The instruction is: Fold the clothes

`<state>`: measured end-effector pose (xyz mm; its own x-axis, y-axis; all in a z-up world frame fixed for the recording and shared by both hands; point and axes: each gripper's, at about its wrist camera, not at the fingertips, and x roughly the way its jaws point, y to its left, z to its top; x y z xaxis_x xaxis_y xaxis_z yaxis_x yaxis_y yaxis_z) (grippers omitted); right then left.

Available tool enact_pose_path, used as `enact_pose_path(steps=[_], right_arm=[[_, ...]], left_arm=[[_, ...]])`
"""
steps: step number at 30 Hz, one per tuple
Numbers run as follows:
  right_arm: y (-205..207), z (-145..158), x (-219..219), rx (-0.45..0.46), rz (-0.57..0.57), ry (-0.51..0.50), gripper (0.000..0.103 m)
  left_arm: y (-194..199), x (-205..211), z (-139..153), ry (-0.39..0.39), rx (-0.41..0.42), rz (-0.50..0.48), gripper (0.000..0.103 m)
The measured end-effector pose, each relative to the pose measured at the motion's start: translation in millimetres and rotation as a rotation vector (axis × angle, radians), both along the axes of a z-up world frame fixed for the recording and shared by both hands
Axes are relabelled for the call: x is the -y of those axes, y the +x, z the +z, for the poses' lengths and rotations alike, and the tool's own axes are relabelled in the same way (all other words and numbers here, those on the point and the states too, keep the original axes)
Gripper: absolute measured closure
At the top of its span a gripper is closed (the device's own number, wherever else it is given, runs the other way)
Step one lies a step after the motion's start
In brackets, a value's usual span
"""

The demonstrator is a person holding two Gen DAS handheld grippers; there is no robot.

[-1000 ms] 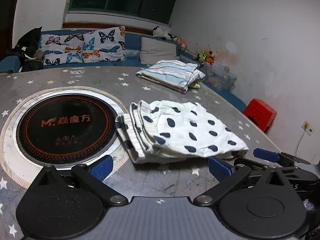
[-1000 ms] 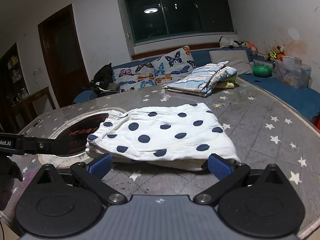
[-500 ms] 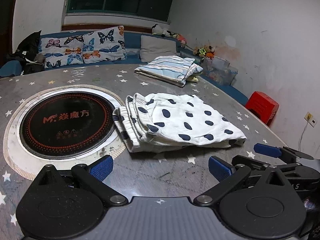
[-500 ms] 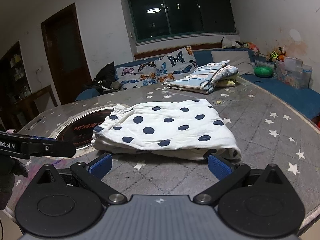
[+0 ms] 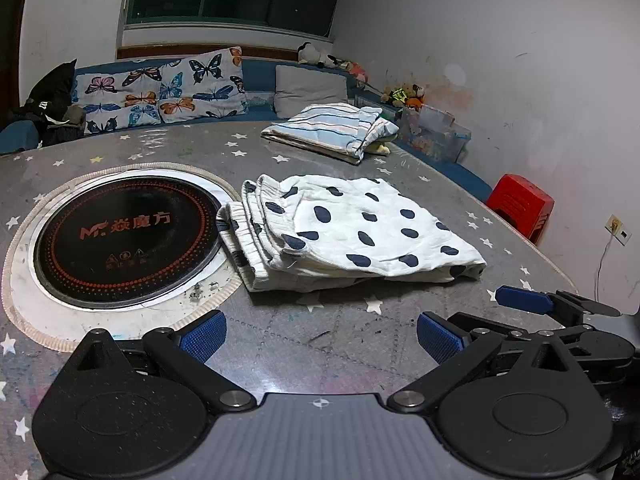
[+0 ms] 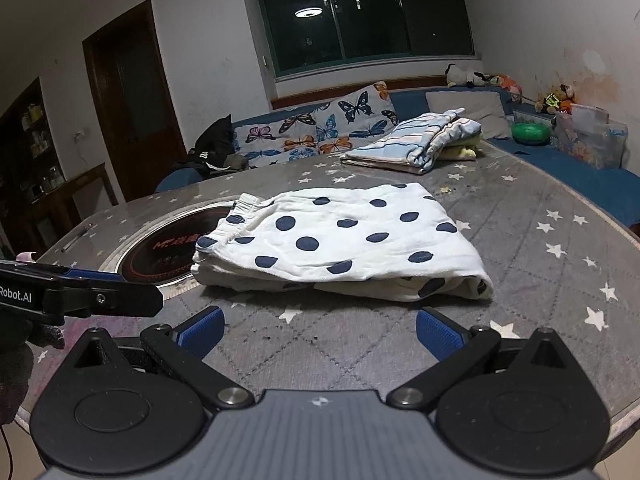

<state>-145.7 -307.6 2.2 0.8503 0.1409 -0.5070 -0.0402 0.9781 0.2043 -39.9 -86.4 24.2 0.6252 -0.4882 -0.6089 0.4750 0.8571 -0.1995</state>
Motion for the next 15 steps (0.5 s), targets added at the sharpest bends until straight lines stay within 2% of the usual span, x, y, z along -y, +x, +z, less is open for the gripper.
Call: enact_pose_path(steps=[15], right_arm=[[13.2, -4.2, 2.5, -0.037, -0.025, -0.009, 0.000]], left_arm=[[14.9, 5.5, -6.7, 0.021, -0.032, -0.011, 0.000]])
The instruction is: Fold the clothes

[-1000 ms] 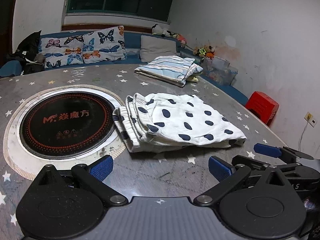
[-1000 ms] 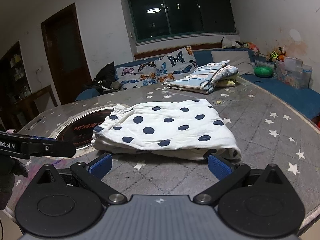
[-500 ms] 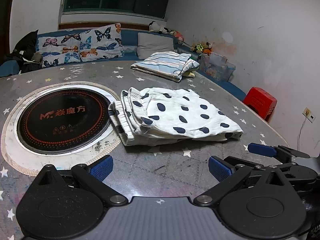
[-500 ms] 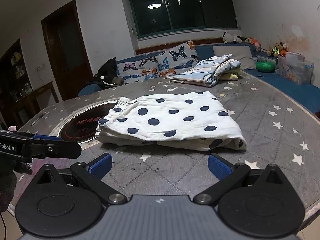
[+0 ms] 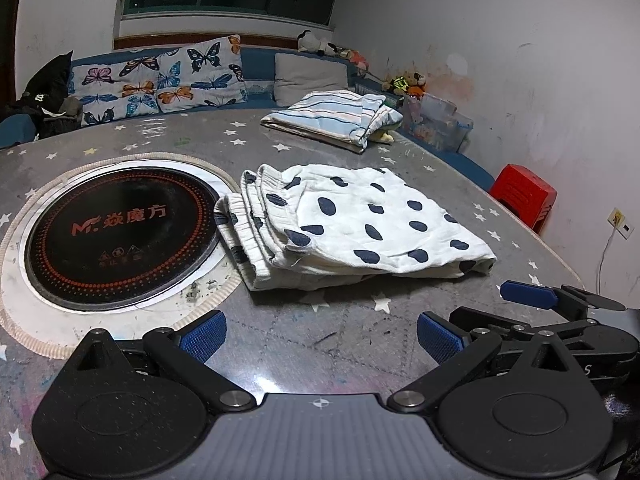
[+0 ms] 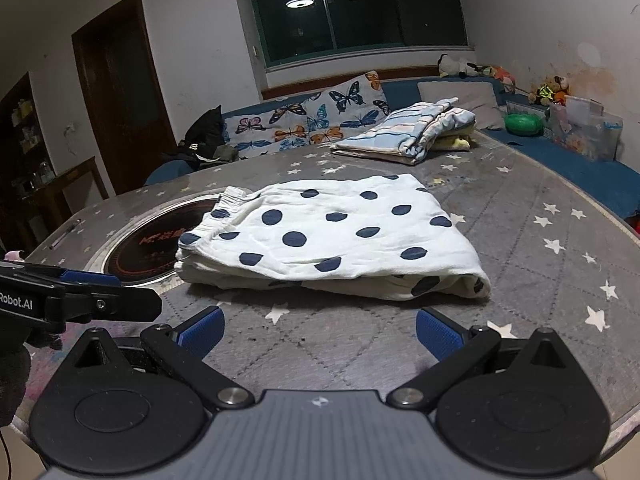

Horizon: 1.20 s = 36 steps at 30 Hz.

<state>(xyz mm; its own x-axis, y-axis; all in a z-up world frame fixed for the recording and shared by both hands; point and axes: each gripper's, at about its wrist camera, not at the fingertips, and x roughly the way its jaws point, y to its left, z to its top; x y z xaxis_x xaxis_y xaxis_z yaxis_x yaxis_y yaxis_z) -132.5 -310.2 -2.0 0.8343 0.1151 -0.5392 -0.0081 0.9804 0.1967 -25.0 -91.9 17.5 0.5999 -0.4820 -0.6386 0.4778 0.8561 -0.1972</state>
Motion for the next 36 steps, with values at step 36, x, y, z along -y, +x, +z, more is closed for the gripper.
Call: enact_pose_path(steps=[36], right_arm=[[41.0, 0.9, -3.6, -0.051, 0.035, -0.077, 0.000]], left_arm=[[39.6, 2.1, -9.0, 0.035, -0.048, 0.010, 0.000]])
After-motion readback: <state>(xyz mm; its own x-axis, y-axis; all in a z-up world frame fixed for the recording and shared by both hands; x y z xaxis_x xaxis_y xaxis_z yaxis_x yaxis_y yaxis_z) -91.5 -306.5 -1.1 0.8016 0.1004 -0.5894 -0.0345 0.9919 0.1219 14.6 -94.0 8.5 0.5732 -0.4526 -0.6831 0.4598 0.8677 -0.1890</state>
